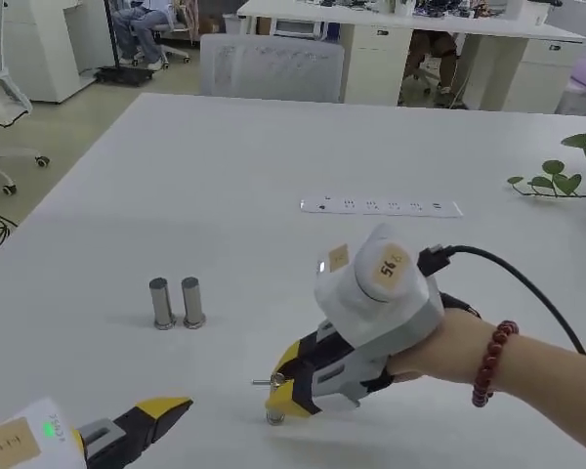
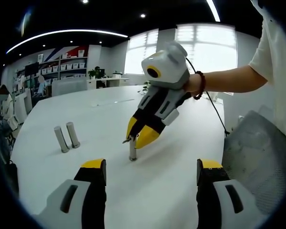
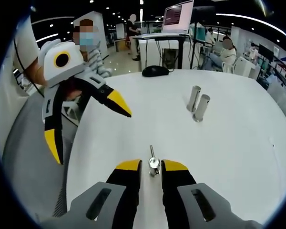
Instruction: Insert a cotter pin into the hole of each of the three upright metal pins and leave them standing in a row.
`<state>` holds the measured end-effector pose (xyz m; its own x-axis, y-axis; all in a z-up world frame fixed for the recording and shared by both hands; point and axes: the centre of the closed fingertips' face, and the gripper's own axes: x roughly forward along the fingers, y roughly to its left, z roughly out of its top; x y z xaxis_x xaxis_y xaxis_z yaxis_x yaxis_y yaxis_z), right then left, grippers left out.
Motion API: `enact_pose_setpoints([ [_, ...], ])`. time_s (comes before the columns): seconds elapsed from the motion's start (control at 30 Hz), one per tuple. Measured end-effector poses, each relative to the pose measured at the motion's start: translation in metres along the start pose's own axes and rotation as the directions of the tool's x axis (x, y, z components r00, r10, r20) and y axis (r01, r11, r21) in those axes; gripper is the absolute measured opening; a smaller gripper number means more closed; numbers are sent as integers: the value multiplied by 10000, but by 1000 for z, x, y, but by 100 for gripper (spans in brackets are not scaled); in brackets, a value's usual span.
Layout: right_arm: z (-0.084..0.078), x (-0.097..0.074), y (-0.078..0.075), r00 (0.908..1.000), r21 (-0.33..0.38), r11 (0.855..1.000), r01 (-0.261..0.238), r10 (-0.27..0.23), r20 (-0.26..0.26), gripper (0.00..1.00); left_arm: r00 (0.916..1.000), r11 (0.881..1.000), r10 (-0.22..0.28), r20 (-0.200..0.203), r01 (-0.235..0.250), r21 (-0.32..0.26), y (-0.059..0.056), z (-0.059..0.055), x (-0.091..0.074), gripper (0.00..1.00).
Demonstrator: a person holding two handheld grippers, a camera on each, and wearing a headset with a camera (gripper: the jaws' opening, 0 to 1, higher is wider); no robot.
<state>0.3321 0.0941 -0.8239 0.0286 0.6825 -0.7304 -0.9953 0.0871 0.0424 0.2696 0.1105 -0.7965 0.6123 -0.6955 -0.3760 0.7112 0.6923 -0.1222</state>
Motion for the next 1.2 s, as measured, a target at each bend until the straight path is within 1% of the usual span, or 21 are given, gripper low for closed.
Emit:
enact_pose_setpoints([
  [0.2,0,-7,-1,9995,485,9988,73,-88,300,24,10000,10000,13,3,-13,37,0,1,-1,78],
  [0.57,-7,-23,-1,9977,992,9945,349,-405,548,34,9999,9999,128,20,-128,13,1,4,-2,81],
  [0.7,-11,-30,-1,9960,1229,9910,523,-606,653,38,9998,9998,174,38,-174,-2,1,5,-3,82],
  [0.9,-15,-42,2,9921,1539,9849,788,-926,845,45,9997,9998,219,82,-218,-43,2,8,-4,84],
  [1.0,-17,-49,5,9900,1684,9816,900,-1066,923,46,9997,9995,236,115,-234,-190,2,10,-5,85],
  [1.07,-18,-54,6,9875,1821,9781,1005,-1204,1021,48,9995,9993,290,157,-286,-242,3,11,-6,85],
  [1.2,-21,-64,8,9816,2057,9709,1224,-1490,1195,51,9993,9991,359,87,-357,-212,3,10,-8,86],
])
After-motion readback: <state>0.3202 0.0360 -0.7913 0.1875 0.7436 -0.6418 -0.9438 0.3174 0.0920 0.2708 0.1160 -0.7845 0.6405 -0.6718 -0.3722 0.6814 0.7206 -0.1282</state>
